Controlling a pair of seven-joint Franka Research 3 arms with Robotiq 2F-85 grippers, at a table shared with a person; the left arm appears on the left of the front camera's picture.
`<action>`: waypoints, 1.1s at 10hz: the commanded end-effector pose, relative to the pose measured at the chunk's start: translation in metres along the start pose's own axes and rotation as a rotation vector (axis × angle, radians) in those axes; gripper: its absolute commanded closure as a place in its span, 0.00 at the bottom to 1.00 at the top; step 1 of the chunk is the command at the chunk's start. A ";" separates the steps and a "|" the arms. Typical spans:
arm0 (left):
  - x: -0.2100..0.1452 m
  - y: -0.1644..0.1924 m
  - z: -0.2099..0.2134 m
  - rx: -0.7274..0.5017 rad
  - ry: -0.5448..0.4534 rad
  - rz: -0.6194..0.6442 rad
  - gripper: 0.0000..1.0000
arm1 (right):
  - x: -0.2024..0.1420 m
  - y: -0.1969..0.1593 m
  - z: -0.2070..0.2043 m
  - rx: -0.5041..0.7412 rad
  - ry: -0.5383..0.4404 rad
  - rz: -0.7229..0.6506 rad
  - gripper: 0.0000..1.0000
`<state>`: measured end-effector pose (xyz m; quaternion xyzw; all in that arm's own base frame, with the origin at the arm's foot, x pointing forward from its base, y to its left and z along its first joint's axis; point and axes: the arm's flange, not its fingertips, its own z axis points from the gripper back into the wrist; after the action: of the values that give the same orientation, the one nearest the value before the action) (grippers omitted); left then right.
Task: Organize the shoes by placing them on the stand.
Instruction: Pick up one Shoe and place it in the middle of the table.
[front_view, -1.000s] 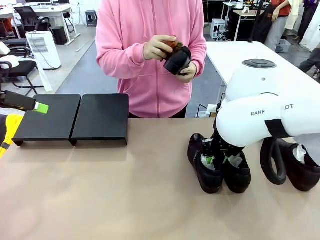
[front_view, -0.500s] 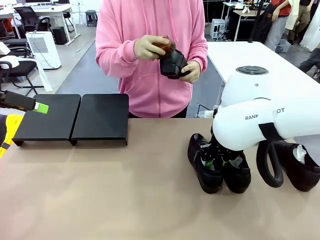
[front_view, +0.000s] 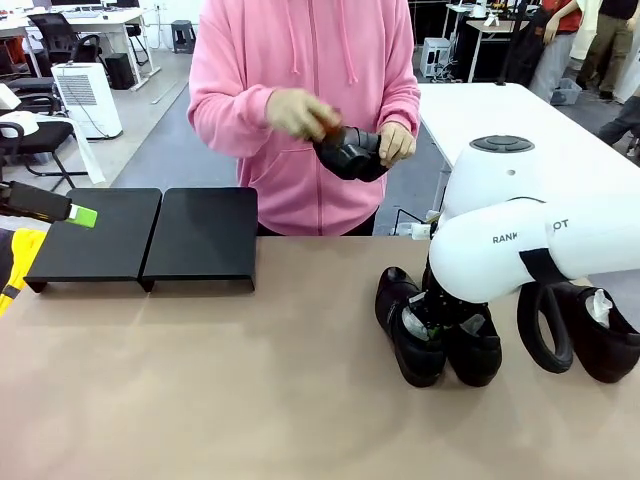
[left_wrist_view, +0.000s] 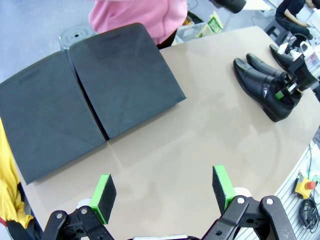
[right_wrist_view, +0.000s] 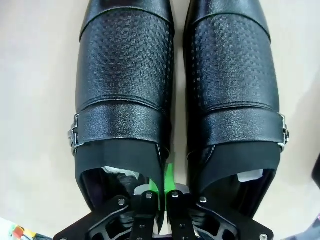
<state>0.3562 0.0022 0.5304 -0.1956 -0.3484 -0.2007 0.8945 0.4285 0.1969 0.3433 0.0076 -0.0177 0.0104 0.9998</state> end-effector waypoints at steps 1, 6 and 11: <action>-0.001 0.002 0.001 -0.003 0.000 -0.012 0.00 | 0.001 0.010 -0.003 -0.012 0.006 -0.022 1.00; -0.001 0.002 0.001 -0.003 0.000 -0.012 0.00 | -0.062 0.060 0.105 0.194 -0.110 -0.008 1.00; -0.001 0.002 0.001 -0.003 0.000 -0.012 0.00 | -0.091 0.187 0.079 0.221 -0.047 0.126 1.00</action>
<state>0.3562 0.0023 0.5303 -0.1953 -0.3484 -0.2006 0.8946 0.3047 0.3647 0.4266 0.1309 -0.0335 0.0961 0.9862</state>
